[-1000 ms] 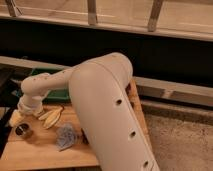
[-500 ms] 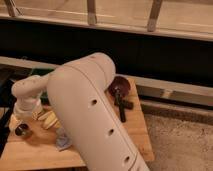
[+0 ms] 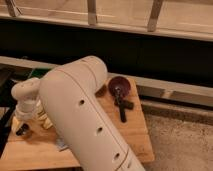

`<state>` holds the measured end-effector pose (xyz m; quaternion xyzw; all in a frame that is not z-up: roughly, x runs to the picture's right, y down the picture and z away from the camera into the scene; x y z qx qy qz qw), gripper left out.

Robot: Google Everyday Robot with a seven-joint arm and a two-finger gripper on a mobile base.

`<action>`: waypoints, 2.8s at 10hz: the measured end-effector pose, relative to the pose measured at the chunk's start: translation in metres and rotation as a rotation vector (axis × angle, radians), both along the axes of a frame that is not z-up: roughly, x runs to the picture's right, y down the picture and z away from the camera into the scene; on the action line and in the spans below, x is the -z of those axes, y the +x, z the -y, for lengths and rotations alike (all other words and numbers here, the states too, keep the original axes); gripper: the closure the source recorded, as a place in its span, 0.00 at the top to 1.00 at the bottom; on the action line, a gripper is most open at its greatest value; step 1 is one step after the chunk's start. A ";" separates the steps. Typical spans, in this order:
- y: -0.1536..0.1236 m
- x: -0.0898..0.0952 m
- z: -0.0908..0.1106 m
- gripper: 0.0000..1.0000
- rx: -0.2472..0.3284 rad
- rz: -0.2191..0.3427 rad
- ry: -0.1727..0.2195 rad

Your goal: Stack cups into tray

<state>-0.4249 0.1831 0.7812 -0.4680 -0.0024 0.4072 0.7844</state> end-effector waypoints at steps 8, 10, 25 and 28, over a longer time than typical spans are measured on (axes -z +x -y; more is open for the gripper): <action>0.006 -0.015 -0.015 0.16 -0.054 0.016 -0.057; 0.008 -0.015 -0.015 0.00 -0.053 0.015 -0.054; 0.046 0.011 0.025 0.00 -0.126 0.061 0.011; 0.091 0.002 0.068 0.00 -0.167 0.028 0.044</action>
